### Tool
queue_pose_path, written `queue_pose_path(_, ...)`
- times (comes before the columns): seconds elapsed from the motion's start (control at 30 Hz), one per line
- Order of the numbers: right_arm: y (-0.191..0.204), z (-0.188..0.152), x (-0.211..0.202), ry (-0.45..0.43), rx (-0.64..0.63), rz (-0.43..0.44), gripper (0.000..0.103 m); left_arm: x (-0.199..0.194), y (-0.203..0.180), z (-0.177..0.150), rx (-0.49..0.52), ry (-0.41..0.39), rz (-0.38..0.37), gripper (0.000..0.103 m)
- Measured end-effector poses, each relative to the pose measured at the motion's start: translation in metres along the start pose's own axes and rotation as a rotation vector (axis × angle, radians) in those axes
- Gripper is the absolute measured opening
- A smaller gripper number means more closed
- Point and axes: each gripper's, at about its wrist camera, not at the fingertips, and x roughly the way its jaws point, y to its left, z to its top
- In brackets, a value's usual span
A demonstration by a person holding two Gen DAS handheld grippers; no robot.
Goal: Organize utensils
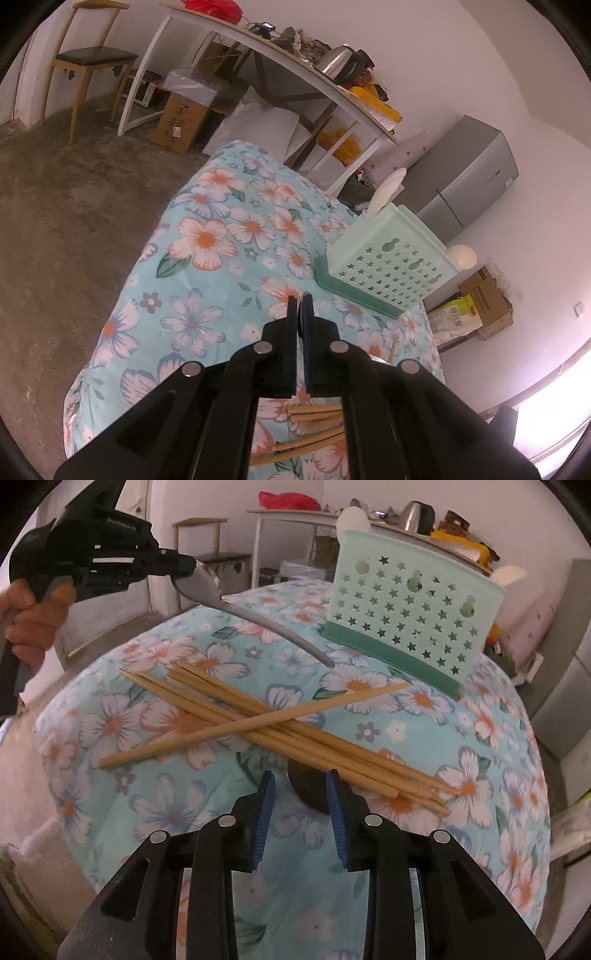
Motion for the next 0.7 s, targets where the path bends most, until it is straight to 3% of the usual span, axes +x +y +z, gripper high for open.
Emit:
queue_pose_path(0.03,-0.002,0.001,0.001,0.008,-0.002,0.004,0.018,0.0,0.001,0.0,-0.001,0.0,0.002,0.002)
queue_pose_path(0.07,-0.005,0.001,0.002,0.019,-0.004,0.026,0.006,0.001,0.001,0.0,-0.003,0.002,0.003,0.002)
queue_pose_path(0.27,-0.015,0.008,-0.01,0.092,-0.112,0.147,0.003,0.001,0.004,0.001,-0.004,-0.004,0.003,0.002)
queue_pose_path(0.4,-0.023,0.009,-0.022,0.12,-0.113,0.211,0.002,-0.001,0.006,0.002,-0.007,-0.017,0.003,0.002)
queue_pose_path(0.5,-0.036,0.013,-0.034,0.099,-0.041,0.249,0.002,-0.004,0.006,0.002,-0.005,-0.026,0.007,0.002)
queue_pose_path(0.7,-0.083,0.025,-0.062,-0.064,0.247,0.329,0.001,-0.015,0.002,0.003,0.012,-0.044,0.017,0.002)
